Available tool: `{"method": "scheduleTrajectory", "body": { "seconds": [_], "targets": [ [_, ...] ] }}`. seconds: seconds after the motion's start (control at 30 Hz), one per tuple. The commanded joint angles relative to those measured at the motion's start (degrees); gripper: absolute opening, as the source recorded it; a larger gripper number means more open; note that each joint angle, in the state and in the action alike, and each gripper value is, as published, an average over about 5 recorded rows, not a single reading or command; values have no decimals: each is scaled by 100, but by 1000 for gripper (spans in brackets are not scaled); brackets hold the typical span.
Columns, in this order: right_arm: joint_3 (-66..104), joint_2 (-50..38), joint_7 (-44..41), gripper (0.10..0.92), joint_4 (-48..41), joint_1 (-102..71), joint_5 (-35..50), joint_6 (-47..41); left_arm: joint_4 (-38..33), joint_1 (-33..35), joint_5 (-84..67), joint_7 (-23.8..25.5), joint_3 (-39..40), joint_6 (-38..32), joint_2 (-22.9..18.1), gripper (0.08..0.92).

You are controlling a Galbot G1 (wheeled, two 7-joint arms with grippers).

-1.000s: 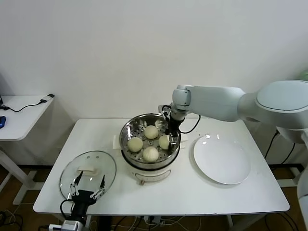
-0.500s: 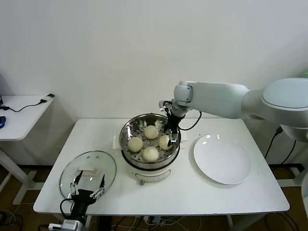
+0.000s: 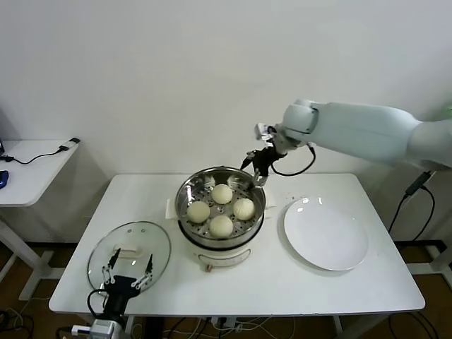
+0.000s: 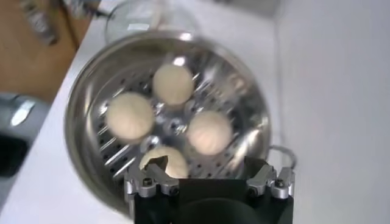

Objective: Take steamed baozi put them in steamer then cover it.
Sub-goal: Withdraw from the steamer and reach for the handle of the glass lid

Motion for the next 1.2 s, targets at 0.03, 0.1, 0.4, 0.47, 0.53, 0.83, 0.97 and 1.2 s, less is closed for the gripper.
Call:
{"method": "scheduleTrajectory", "body": {
  "seconds": [0.03,0.1,0.4,0.47,0.53,0.83,0.97,1.2],
  "targets": [
    [1843,-2141,2684,823,1487,-1533,233,1430,-14,-91,149,71,-43,10,-52,823],
    [2672,-2368,3062,823,1672,-2325,110,1499,-36,-144,203,91,-65,42,-91,823],
    [6257,-2642,3465,823,1961,-5572,-572,1680,-200,-243,753,234,-151,181,-204,823],
    [7060,-2615,3423,823,2059,-6291,-662,1656,-220,-254,898,230,-189,210,-233,823],
    [7856,-2551,3375,823,2153,-7028,-801,1636,-214,-258,1117,230,-248,218,-256,823],
    [10668,-1765,3077,823,2407,-9667,-1571,1368,-213,-293,3679,422,-604,112,-251,823],
    [11573,-1234,2902,823,2458,-10527,-1918,1249,-127,-420,5945,379,-810,-251,-306,823],
    [12316,-649,2646,823,2419,-11216,-2195,1294,205,-679,8440,69,-781,-395,-444,823]
  ]
}}
